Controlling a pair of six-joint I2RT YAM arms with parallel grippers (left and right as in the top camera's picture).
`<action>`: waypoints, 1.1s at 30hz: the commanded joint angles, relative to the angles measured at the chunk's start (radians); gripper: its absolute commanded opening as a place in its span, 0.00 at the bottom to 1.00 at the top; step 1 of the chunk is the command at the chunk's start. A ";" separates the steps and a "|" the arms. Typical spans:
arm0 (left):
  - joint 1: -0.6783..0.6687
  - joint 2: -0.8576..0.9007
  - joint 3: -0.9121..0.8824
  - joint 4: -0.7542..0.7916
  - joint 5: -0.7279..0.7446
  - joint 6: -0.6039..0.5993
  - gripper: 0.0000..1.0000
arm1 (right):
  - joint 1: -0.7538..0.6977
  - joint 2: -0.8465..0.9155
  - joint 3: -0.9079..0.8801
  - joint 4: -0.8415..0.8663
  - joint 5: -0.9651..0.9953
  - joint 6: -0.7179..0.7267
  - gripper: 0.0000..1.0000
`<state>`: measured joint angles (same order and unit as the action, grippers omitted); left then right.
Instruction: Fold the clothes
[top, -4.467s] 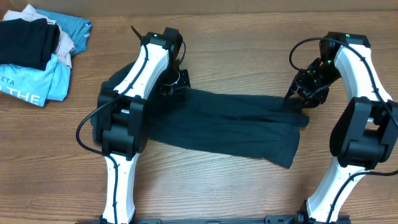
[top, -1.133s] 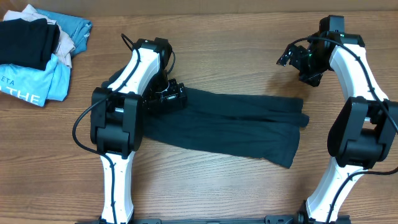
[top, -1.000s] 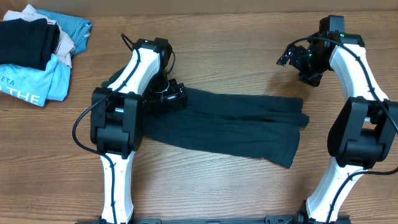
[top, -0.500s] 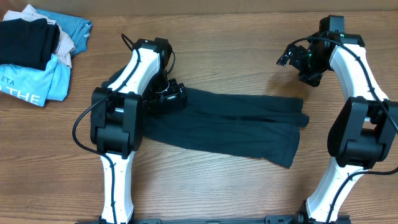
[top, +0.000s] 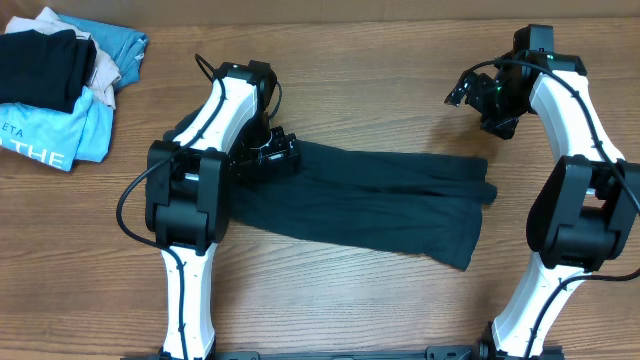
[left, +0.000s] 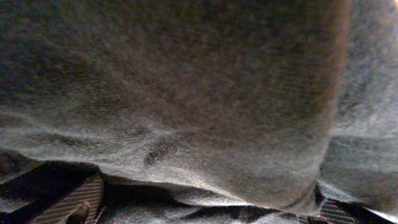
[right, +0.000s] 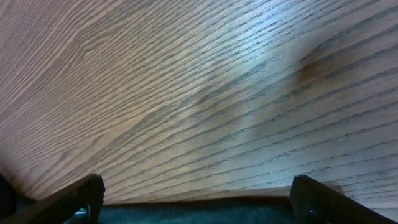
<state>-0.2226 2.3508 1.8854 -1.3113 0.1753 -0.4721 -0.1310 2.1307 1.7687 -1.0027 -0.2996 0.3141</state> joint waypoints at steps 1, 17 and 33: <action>0.000 -0.001 -0.004 0.004 -0.003 0.001 1.00 | 0.001 -0.019 0.004 0.007 -0.001 0.003 1.00; 0.000 -0.001 -0.004 0.019 -0.003 0.001 1.00 | 0.001 -0.019 0.004 0.007 -0.001 0.003 1.00; 0.000 -0.060 -0.003 0.109 0.140 0.208 0.96 | -0.008 -0.021 0.014 -0.061 -0.277 0.048 1.00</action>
<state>-0.2218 2.3417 1.8851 -1.2442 0.2588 -0.3309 -0.1307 2.1307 1.7687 -1.0641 -0.4427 0.3462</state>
